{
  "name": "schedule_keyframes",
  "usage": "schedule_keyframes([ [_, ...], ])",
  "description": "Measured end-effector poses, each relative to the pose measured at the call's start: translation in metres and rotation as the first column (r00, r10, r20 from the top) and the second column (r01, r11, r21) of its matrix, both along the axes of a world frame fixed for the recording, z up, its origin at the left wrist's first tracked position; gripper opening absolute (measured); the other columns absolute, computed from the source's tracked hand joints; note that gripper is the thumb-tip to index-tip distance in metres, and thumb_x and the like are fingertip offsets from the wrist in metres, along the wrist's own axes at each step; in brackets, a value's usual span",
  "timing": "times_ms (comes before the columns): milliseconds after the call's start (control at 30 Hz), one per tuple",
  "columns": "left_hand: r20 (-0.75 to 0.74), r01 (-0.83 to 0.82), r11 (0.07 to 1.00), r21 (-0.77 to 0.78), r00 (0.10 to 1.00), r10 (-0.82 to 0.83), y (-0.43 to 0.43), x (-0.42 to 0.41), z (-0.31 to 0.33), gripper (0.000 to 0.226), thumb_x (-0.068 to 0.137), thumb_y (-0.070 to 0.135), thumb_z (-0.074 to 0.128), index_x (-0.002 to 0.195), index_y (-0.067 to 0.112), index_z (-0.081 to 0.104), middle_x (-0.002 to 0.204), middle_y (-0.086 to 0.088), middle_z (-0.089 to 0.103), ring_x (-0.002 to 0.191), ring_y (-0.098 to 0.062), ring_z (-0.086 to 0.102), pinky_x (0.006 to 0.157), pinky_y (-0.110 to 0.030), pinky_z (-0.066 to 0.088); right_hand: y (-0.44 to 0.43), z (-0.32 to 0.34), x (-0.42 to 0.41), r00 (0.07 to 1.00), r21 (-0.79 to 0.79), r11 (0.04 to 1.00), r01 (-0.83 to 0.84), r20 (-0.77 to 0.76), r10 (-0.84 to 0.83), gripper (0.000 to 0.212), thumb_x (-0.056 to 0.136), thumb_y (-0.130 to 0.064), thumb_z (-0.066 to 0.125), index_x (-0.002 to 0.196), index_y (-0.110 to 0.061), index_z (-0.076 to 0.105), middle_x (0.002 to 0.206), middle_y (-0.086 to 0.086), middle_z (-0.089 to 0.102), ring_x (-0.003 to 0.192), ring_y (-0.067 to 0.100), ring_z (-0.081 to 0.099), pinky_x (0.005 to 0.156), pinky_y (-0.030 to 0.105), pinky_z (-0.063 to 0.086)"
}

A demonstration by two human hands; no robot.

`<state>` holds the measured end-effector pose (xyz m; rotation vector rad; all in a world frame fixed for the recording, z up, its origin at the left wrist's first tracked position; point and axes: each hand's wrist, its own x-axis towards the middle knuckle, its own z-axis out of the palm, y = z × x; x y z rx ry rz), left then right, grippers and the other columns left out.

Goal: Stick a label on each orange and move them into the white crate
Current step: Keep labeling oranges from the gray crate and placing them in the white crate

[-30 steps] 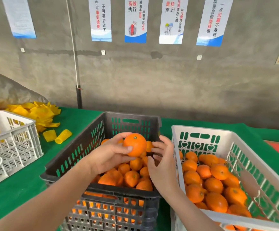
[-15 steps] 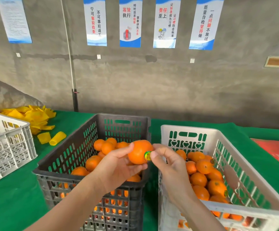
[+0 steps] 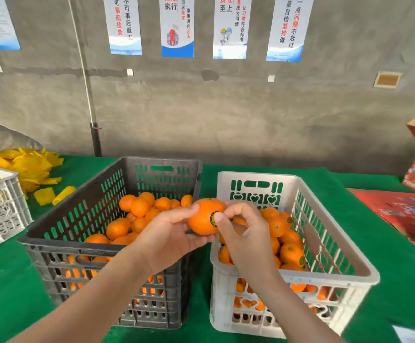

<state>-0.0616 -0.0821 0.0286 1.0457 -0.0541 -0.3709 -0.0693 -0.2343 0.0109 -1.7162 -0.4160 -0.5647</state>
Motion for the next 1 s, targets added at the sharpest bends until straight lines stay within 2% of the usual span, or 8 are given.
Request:
schedule_keyframes([
  [200,0.031,0.052,0.998,0.025,0.998,-0.053,-0.015,0.0,-0.003,0.047,0.079,0.026,0.056,0.123,0.009,0.056,0.1,-0.015,0.072,0.079,-0.025,0.071,0.061,-0.03,0.057,-0.022,-0.01,-0.003,0.993,0.133,0.99,-0.035,-0.104,0.049,0.049,0.078,-0.021,0.076,0.11,-0.038,0.043,0.109,-0.007,0.057,0.101,0.007,0.058,0.073,0.023,0.054],
  [367,0.003,0.044,0.999,0.011,0.999,-0.044,-0.043,0.007,-0.031,0.036,0.084,0.028,0.058,0.112,0.009,0.067,0.11,-0.019,0.069,0.089,-0.029,0.07,0.064,-0.032,0.058,-0.036,-0.029,-0.001,0.973,-0.072,0.985,-0.16,-0.179,0.145,0.055,0.08,-0.05,0.057,0.132,-0.037,0.041,0.124,-0.021,0.048,0.117,0.0,0.047,0.094,0.03,0.048],
  [467,-0.001,0.028,0.998,0.055,1.0,-0.027,-0.065,0.016,-0.044,0.035,0.088,0.033,0.052,0.109,0.009,0.068,0.107,-0.016,0.071,0.092,-0.027,0.071,0.065,-0.032,0.058,-0.051,-0.031,0.014,0.972,-0.204,0.967,-0.154,-0.205,0.112,0.054,0.073,-0.029,0.072,0.118,-0.038,0.044,0.114,-0.013,0.05,0.105,0.003,0.052,0.085,0.028,0.052],
  [567,0.046,-0.109,0.956,0.271,0.994,0.1,-0.086,0.035,-0.055,0.028,0.098,0.027,0.042,0.099,0.011,0.065,0.08,-0.009,0.073,0.064,-0.018,0.07,0.053,-0.023,0.053,-0.078,-0.027,0.048,0.971,-0.282,0.956,-0.081,-0.238,0.012,0.051,0.064,-0.027,0.079,0.099,-0.043,0.044,0.103,-0.018,0.049,0.094,-0.007,0.049,0.071,0.01,0.044],
  [633,0.187,-0.204,0.846,0.492,0.974,0.126,-0.094,0.046,-0.065,0.019,0.1,0.009,0.041,0.103,0.011,0.06,0.075,-0.007,0.064,0.058,-0.015,0.064,0.056,-0.022,0.051,-0.102,-0.03,0.08,0.932,-0.484,0.874,-0.043,-0.335,-0.14,0.055,0.066,-0.022,0.078,0.109,-0.035,0.047,0.116,-0.007,0.048,0.101,0.003,0.044,0.076,0.015,0.037],
  [700,0.42,-0.345,0.482,0.805,0.906,-0.054,-0.095,0.057,-0.082,0.025,0.099,0.004,0.042,0.114,0.014,0.058,0.091,-0.005,0.065,0.078,-0.018,0.063,0.077,-0.026,0.05,-0.124,-0.041,0.108,0.872,-0.696,0.711,-0.098,-0.404,-0.275,0.053,0.071,-0.016,0.072,0.118,-0.018,0.049,0.119,0.005,0.051,0.1,0.016,0.048,0.076,0.025,0.042],
  [767,0.498,-0.456,0.216,0.863,0.839,-0.22,-0.094,0.057,-0.094,0.03,0.099,0.01,0.041,0.123,0.016,0.059,0.107,-0.005,0.068,0.095,-0.019,0.063,0.08,-0.018,0.044,-0.138,-0.059,0.123,0.843,-0.814,0.547,-0.194,-0.424,-0.332,0.05,0.074,-0.013,0.069,0.119,-0.012,0.048,0.113,0.01,0.057,0.09,0.019,0.052,0.063,0.027,0.045],
  [1000,0.631,-0.561,0.31,0.768,0.745,-0.217,-0.091,0.05,-0.102,0.025,0.095,0.009,0.052,0.116,0.01,0.065,0.091,-0.002,0.066,0.071,-0.006,0.057,0.064,-0.005,0.039,-0.148,-0.086,0.14,0.783,-0.905,0.312,-0.29,-0.412,-0.467,0.071,0.079,-0.017,0.066,0.139,-0.012,0.028,0.105,0.01,0.055,0.092,0.028,0.055,0.068,0.035,0.045],
])
